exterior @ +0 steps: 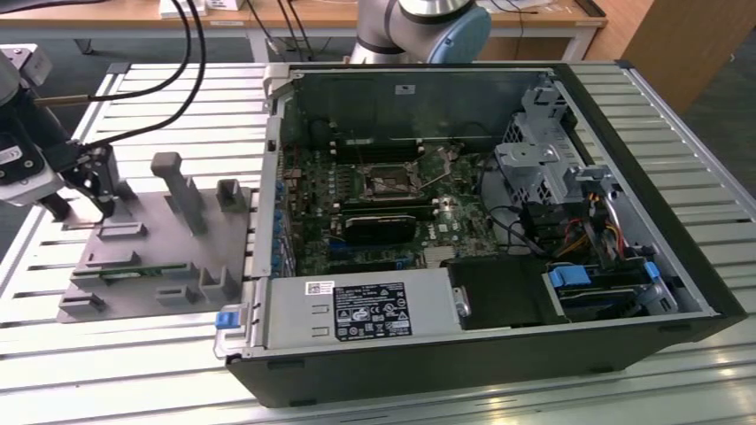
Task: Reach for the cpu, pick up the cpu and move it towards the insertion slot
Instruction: 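Pick up the cpu and move it towards the insertion slot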
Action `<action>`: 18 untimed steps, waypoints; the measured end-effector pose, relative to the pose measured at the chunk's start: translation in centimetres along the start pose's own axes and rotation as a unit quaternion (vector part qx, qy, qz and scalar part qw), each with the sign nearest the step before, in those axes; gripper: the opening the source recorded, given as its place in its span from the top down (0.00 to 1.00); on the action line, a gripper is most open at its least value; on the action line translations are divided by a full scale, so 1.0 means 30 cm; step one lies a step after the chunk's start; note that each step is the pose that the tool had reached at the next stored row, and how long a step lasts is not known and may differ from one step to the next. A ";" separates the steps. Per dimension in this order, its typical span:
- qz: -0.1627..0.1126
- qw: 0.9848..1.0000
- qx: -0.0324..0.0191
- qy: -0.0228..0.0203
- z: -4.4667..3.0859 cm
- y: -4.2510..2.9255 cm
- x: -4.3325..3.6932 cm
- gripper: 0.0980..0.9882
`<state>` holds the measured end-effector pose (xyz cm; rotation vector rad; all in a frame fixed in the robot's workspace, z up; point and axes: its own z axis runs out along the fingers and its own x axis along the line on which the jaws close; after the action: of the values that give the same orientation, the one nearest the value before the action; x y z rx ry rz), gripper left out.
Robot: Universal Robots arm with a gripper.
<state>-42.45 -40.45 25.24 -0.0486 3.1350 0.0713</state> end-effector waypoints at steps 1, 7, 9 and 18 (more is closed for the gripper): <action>0.000 1.000 0.000 0.000 -0.003 0.000 0.000 0.50; 0.000 1.000 0.000 0.000 -0.021 0.001 0.000 0.50; 0.000 1.000 0.000 0.000 -0.028 0.001 0.000 0.50; 0.000 1.000 0.000 0.000 -0.064 0.003 0.000 0.50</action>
<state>-42.45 -40.45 27.16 -0.0486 3.1350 0.0714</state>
